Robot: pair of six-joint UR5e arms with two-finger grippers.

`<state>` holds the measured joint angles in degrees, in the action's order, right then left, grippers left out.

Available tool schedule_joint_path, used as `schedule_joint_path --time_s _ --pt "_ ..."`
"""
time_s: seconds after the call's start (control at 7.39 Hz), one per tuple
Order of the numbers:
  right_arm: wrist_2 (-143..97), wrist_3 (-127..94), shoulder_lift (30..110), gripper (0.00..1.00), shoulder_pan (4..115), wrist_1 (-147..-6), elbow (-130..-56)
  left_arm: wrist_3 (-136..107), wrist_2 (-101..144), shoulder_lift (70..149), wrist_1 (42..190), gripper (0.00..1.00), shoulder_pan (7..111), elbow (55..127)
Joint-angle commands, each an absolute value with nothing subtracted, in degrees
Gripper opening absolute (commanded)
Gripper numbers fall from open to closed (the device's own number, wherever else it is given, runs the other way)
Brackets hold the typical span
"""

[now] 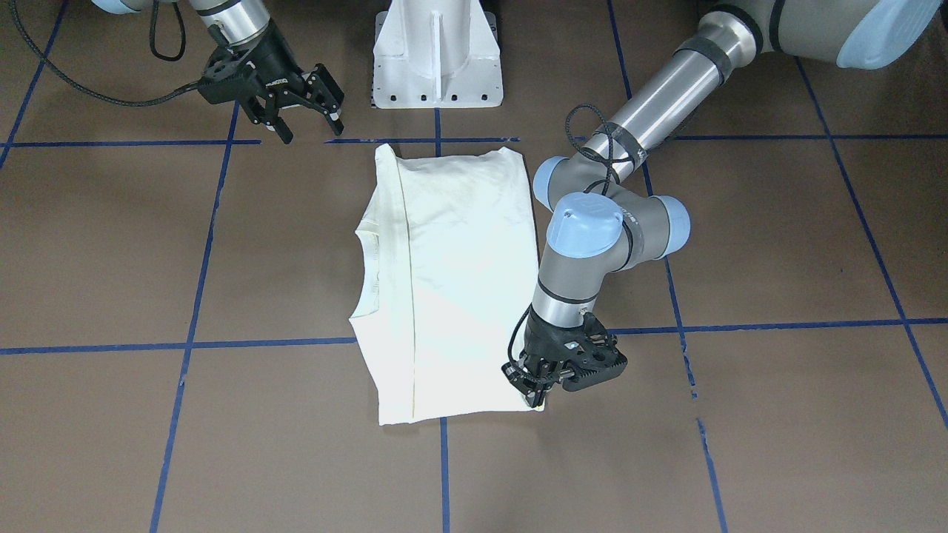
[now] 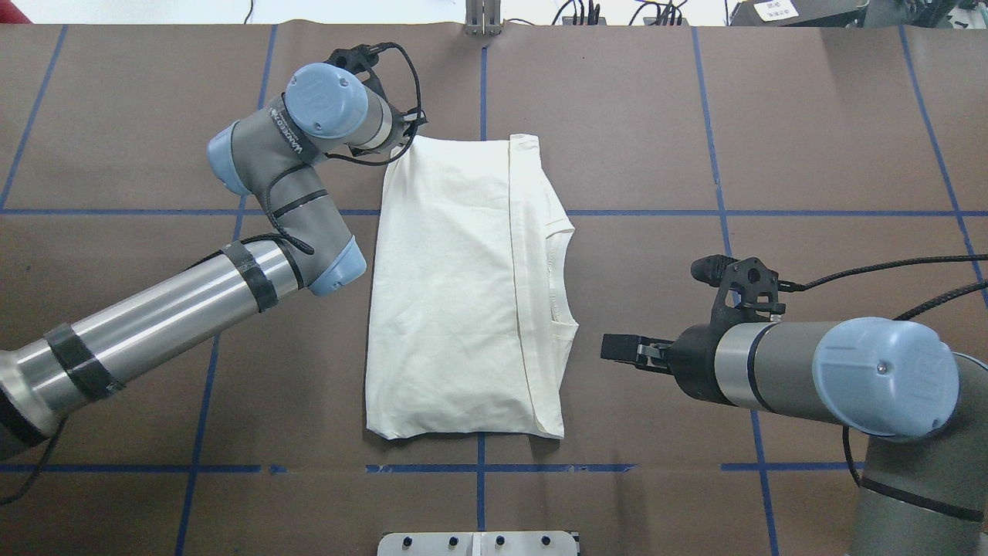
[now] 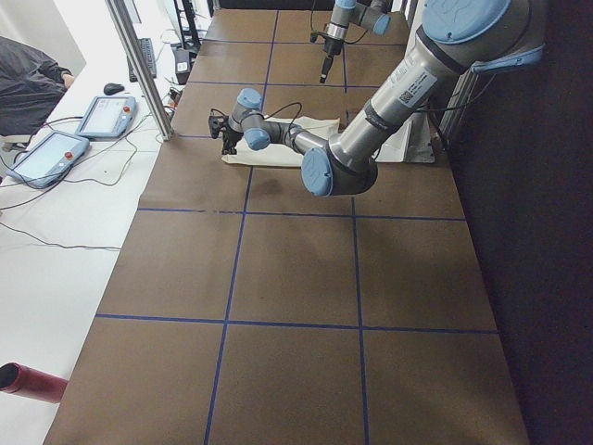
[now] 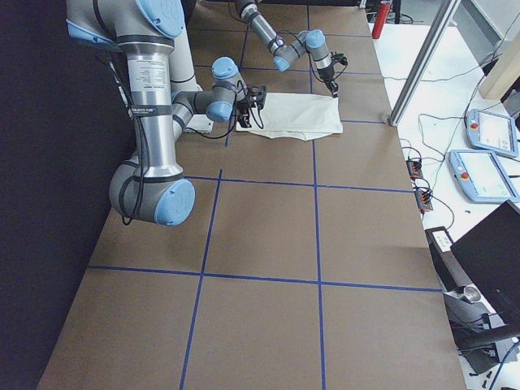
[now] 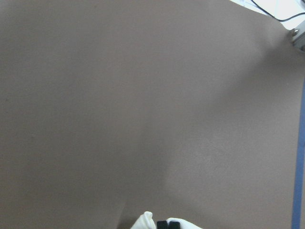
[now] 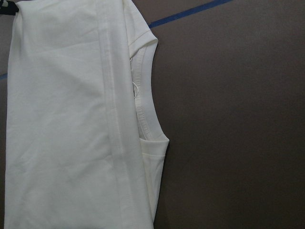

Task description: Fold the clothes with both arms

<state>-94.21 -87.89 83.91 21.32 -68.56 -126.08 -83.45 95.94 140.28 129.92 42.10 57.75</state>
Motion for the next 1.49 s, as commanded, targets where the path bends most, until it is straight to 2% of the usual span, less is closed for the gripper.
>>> schedule_joint_path --time_s 0.0,0.14,0.27,0.41,0.68,0.81,0.95,1.08,1.35 --pt "-94.13 -87.46 83.67 1.0 21.18 -68.55 -124.72 -78.84 96.5 140.19 130.43 1.0 44.63 58.0" --pt "-94.22 -87.1 81.76 1.0 21.27 -69.42 -123.5 -74.75 100.85 138.79 127.73 1.0 46.48 60.1" --pt "-94.57 -86.93 79.13 1.0 21.44 -70.39 -120.27 -68.36 106.64 135.12 123.44 1.0 47.36 66.47" --pt "-95.18 -85.01 73.79 1.0 21.53 -76.4 -118.41 -67.6 107.48 129.87 118.79 1.0 47.37 76.54" --pt "-95.19 -77.82 62.89 1.0 21.36 -94.15 -115.59 -67.5 107.67 124.21 105.36 1.0 46.94 95.44" --pt "-95.19 -75.52 60.75 1.0 19.97 -95.09 -111.66 -67.5 110.36 122.01 100.25 1.0 46.67 102.41" --pt "-95.79 -74.19 57.6 1.0 18.82 -95.36 -107.01 -67.5 111.61 119.64 99.33 1.0 46.58 106.57" --pt "-97.98 -73.14 56.09 1.0 18.2 -95.54 -102.7 -67.5 111.71 118.58 99.32 1.0 46.41 107.48" --pt "-100.54 -71.99 54.76 1.0 17.76 -95.54 -98.98 -67.5 111.8 118.39 99.49 1.0 46.41 106.96"
